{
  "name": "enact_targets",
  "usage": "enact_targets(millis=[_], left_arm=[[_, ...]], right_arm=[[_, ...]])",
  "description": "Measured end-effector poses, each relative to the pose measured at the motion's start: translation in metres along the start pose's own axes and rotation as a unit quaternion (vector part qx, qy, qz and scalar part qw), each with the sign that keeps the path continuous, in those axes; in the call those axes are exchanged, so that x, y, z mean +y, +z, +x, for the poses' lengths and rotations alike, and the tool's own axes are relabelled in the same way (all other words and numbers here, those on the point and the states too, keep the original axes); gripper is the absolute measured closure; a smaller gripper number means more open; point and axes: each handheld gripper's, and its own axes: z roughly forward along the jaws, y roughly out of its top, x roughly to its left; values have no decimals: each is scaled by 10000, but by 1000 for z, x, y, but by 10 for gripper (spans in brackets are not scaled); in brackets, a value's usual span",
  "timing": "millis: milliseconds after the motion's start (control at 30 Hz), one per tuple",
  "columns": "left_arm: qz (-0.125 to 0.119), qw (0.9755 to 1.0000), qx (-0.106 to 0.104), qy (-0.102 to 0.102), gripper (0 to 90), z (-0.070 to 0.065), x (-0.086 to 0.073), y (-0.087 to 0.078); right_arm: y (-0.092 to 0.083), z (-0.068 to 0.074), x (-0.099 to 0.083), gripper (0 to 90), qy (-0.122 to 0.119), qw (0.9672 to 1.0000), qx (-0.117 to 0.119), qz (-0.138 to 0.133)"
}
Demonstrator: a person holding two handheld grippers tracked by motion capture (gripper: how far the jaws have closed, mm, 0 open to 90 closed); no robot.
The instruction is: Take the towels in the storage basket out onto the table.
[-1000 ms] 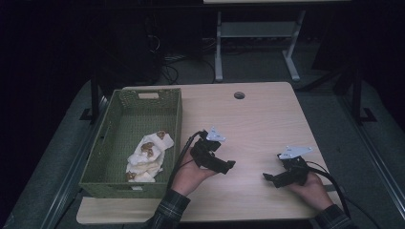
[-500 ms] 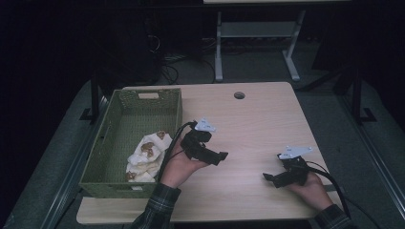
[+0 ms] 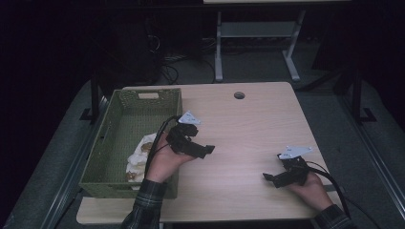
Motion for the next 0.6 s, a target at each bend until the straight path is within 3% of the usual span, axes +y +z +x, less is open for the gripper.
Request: enact_targets(millis=[600], left_arm=[[-117,9998,124,-82,142,29,-18,-29]], right_arm=[[0,0,0,14,-1,10000,0,0]])
